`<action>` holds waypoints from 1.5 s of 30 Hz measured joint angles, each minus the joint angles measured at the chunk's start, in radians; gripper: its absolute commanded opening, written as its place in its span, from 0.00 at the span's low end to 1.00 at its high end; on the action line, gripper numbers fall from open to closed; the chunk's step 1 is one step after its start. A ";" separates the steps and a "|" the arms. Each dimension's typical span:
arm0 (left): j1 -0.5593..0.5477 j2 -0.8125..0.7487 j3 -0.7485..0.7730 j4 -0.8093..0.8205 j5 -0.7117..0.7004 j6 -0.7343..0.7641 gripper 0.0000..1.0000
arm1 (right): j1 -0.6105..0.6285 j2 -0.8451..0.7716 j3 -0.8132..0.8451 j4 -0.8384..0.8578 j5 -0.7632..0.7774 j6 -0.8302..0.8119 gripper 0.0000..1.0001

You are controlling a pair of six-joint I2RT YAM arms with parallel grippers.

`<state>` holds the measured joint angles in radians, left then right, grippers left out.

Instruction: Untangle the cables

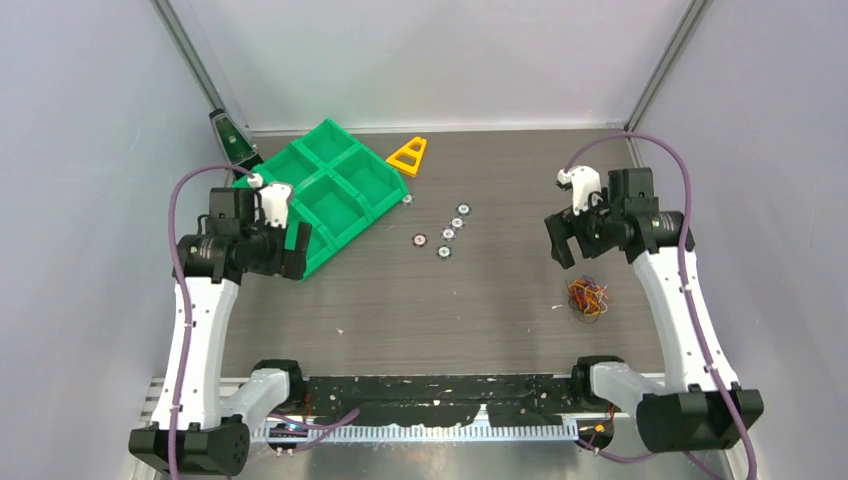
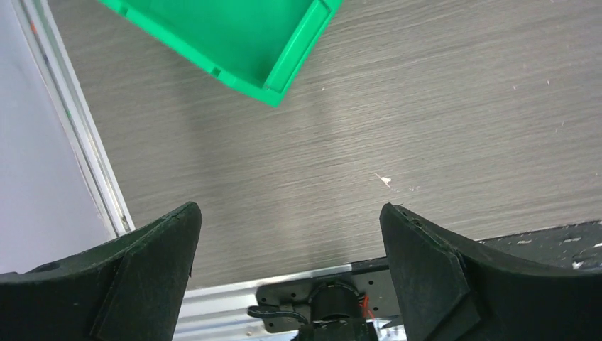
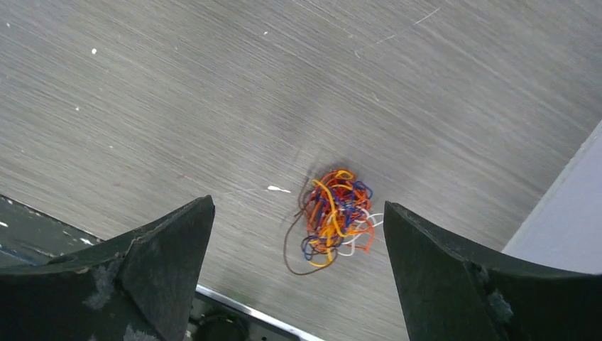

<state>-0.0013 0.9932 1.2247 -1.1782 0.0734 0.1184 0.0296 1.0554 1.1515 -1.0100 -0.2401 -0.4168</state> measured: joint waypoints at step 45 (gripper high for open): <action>-0.228 0.073 0.003 0.289 0.579 0.144 0.86 | 0.072 0.501 0.218 -0.180 -0.421 -0.397 0.05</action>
<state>-0.2295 1.0664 1.2274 -0.8894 0.6521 0.2623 0.1017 1.5562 1.3693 -1.1904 -0.6609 -0.8139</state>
